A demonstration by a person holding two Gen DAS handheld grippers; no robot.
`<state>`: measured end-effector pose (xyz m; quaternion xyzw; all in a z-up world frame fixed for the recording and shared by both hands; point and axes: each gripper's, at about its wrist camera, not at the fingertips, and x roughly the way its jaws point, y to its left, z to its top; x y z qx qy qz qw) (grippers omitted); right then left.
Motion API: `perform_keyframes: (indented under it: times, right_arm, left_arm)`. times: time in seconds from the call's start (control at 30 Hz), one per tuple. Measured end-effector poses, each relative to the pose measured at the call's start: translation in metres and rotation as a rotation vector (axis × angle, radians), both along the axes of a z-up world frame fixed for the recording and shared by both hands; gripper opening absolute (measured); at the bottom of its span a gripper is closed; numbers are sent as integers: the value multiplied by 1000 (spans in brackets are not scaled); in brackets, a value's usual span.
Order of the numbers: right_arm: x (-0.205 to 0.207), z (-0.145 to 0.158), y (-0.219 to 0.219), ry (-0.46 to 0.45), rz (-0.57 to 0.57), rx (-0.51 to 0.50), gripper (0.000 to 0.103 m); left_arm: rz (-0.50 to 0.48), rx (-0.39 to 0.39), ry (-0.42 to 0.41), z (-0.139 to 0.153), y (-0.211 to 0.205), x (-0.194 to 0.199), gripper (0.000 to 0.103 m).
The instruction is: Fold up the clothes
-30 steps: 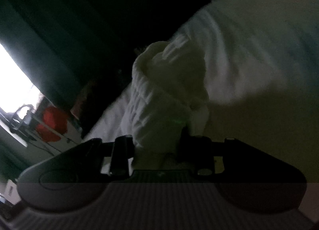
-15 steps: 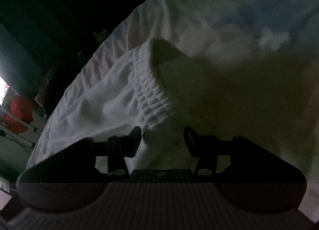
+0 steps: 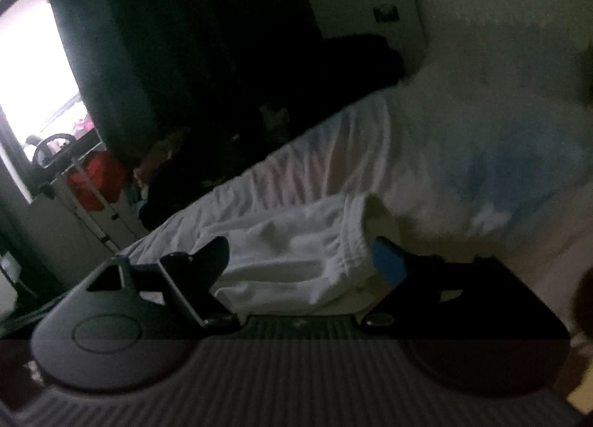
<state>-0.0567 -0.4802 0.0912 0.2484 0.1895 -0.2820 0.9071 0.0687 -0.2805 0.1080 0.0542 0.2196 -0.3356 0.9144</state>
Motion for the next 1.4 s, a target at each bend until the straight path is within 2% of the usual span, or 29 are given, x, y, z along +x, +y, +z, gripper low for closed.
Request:
perform_keyframes:
  times: [0.07, 0.27, 0.4, 0.57, 0.83, 1.03, 1.17, 1.3, 1.4]
  right_arm:
    - [-16, 16, 14, -11, 15, -49, 86]
    - [-54, 33, 47, -48, 53, -129, 86]
    - [-80, 44, 70, -73, 79, -183, 86]
    - [-110, 56, 96, -103, 106, -240, 86]
    - [-119, 38, 117, -115, 97, -275, 86]
    - [-116, 14, 131, -111, 94, -314, 86]
    - [-110, -6, 138, -123, 104, -362, 86]
    - [-105, -30, 137, -123, 115, -365, 86]
    - [-100, -42, 141, -98, 113, -393, 86]
  left_arm:
    - [-3, -15, -18, 13, 11, -17, 103]
    - [-3, -27, -50, 43, 46, -64, 103]
    - [-6, -31, -66, 54, 68, -90, 103]
    - [-7, -8, -141, 60, 89, -129, 103]
    - [-10, -20, -179, 47, 104, -163, 103]
    - [18, -52, -166, 30, 118, -171, 103]
    - [31, -48, -169, 16, 125, -172, 103]
    - [40, -24, -180, -3, 126, -164, 102]
    - [52, -10, -184, -16, 123, -157, 101]
